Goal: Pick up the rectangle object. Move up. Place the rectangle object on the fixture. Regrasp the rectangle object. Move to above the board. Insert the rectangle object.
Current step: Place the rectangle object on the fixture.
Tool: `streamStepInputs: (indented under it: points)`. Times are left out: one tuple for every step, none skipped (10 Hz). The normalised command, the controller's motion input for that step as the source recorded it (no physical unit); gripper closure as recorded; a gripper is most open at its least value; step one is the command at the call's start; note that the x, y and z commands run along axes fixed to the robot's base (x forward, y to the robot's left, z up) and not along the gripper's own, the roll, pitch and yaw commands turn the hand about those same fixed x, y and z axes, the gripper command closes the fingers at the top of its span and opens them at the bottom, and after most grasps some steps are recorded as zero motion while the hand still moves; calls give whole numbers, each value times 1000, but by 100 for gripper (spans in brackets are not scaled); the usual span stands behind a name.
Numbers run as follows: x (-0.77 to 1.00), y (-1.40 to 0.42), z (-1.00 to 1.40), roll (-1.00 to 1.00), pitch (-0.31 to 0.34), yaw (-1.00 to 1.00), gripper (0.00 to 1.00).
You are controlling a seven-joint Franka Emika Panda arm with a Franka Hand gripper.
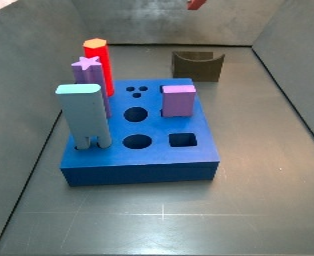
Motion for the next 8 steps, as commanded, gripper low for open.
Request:
streamStepInputs:
  points:
    - [137,71,-1000,-1000,25,-102,100]
    - [132,82,-1000,-1000,19,-113,100]
    - [137,88,-1000,-1000,28,-115,100]
    - [153,90,-1000,-1000,54,-116,100]
    - [164,97,-1000,-1000,65,-122,100]
    - [175,107,-1000,-1000,68,-137,100]
    - [180,112,-1000,-1000,69,-146,100]
    - [196,122,-1000,-740,56,-139,100]
